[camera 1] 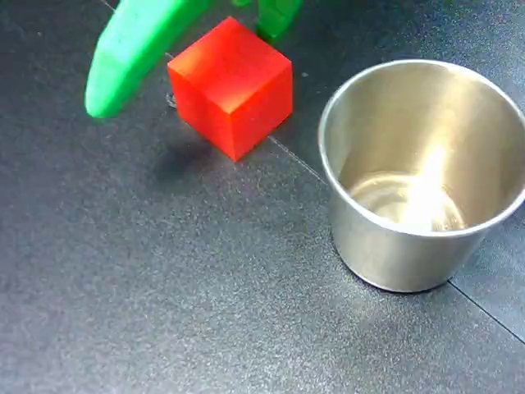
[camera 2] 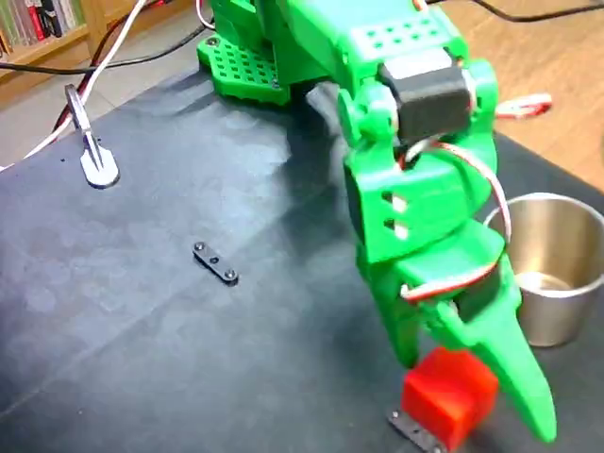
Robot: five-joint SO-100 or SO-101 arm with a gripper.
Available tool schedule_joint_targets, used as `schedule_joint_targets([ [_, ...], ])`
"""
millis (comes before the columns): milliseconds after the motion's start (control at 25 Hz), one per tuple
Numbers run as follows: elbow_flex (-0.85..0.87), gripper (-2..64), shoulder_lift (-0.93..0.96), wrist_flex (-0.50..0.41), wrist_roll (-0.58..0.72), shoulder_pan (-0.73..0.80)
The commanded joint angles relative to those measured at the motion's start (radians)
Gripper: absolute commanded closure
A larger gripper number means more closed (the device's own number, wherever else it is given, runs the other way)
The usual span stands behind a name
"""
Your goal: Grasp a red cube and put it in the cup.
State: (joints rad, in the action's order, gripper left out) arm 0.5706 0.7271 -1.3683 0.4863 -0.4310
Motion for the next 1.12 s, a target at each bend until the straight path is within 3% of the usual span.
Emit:
schedule_joint_targets([
  [0, -0.021, 11.5, 0.006, -0.005, -0.006, 0.005],
  [560, -0.021, 12.2, -0.021, -0.005, -0.006, 0.008],
  [680, -0.021, 19.5, -0.023, -0.005, -0.005, 0.008],
  [920, -0.021, 42.9, -0.023, -0.003, -0.005, 0.008],
  [1080, -0.021, 48.6, -0.023, -0.002, -0.005, 0.008],
])
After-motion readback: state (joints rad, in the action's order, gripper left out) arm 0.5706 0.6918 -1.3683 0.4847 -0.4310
